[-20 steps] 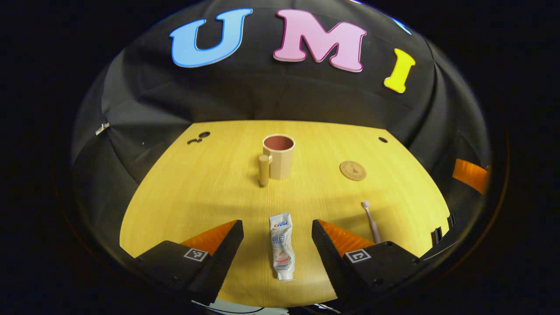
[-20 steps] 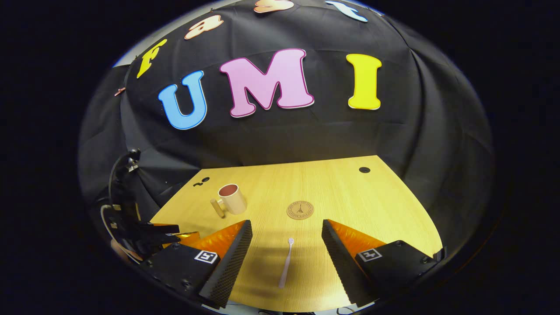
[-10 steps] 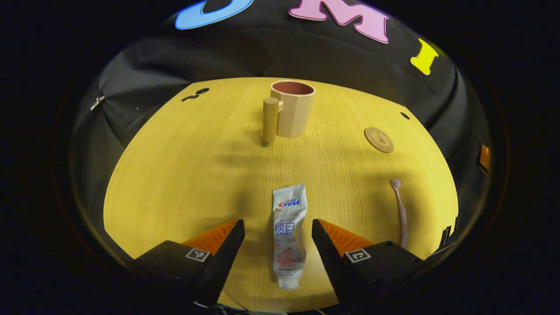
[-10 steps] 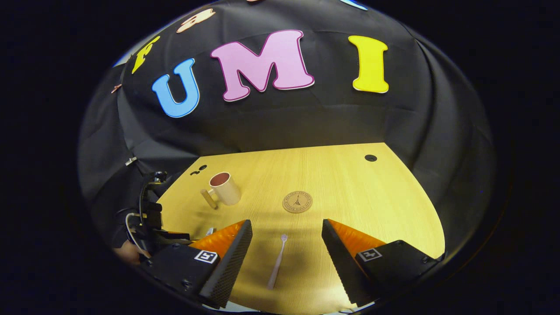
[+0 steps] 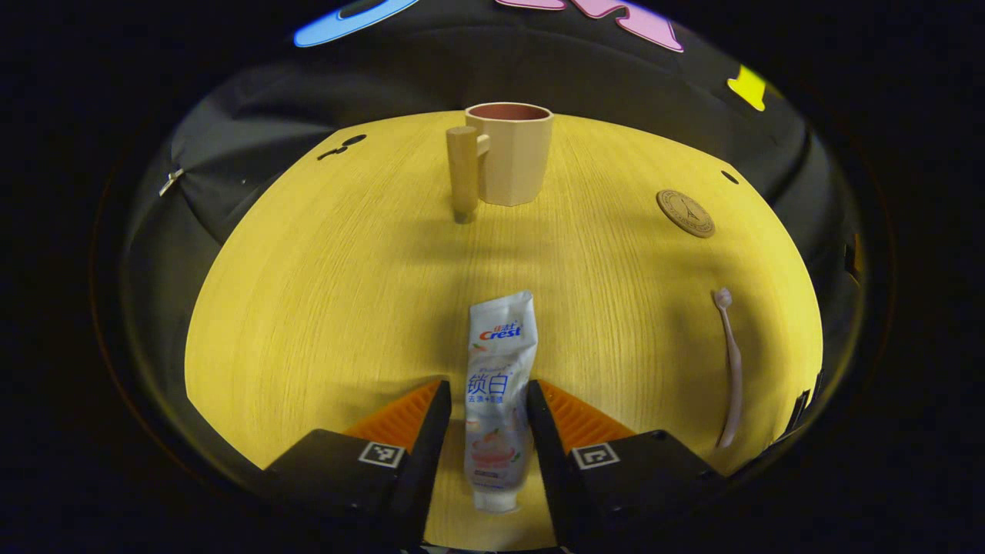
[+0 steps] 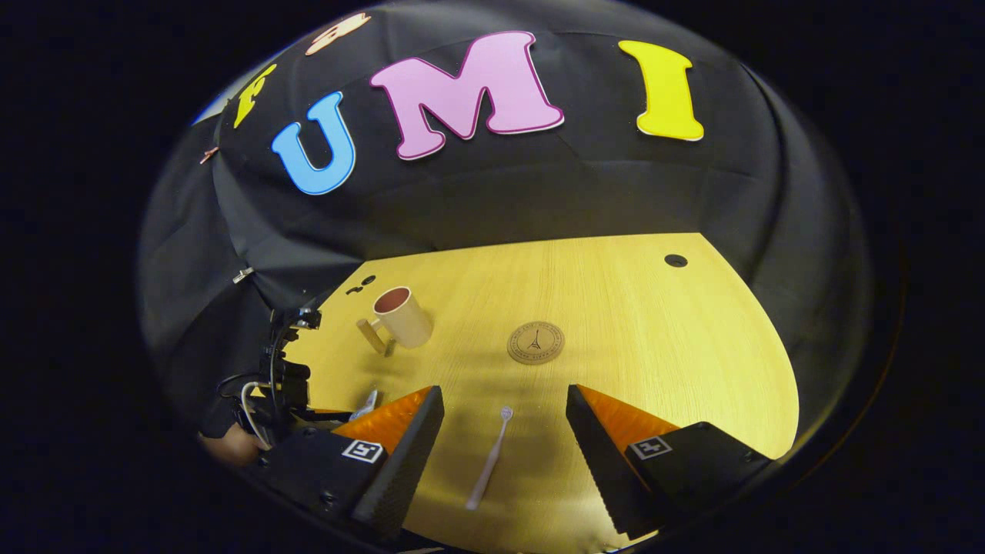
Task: Put the toothbrush and toothpaste on the desktop into the cup, then pick up the cup and place it on the coaster on the desktop.
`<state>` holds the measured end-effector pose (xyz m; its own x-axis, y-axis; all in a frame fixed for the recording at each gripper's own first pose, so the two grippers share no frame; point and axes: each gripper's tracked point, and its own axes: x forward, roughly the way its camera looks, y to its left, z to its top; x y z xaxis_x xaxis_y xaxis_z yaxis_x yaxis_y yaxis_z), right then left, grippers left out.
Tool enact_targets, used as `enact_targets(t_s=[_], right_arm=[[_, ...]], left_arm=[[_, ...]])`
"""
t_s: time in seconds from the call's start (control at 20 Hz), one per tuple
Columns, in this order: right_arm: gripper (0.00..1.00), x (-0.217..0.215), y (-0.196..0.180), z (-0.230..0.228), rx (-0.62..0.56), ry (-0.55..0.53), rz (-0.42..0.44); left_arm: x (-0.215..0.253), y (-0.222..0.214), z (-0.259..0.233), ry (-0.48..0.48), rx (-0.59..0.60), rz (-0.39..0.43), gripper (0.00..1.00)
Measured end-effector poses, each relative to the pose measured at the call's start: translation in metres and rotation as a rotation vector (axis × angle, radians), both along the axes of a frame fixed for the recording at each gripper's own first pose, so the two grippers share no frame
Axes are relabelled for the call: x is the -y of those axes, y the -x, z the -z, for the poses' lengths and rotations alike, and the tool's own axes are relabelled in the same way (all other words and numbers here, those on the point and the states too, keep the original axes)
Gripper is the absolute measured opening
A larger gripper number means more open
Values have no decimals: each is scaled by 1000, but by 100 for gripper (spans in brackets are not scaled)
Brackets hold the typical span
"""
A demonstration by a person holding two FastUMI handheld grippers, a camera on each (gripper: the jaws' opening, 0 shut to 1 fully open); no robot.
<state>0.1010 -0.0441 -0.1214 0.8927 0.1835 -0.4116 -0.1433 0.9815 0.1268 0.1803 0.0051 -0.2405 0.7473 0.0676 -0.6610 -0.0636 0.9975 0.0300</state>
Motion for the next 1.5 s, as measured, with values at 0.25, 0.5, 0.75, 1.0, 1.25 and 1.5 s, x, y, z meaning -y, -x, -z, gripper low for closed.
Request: enact_targets(t_s=[0.25,0.5,0.75,1.0,1.25,1.5], right_arm=[[98,18,4,15,-39,-28,84],[98,19,16,39,-109,-1,130],[99,1,17,64,-177,6,148],[98,-11,17,101,-271,65,161],[99,-15,18,134,-379,101,191],[99,-21,15,158,-435,143,196]], left_arm=[[10,-2,-2,-8,-1,-1,47],[11,-5,-2,34,8,-4,27],[13,4,-7,79,19,60,23],[8,26,-24,121,56,90,22],[1,65,-29,160,74,99,23],[-11,88,-15,177,51,94,22]])
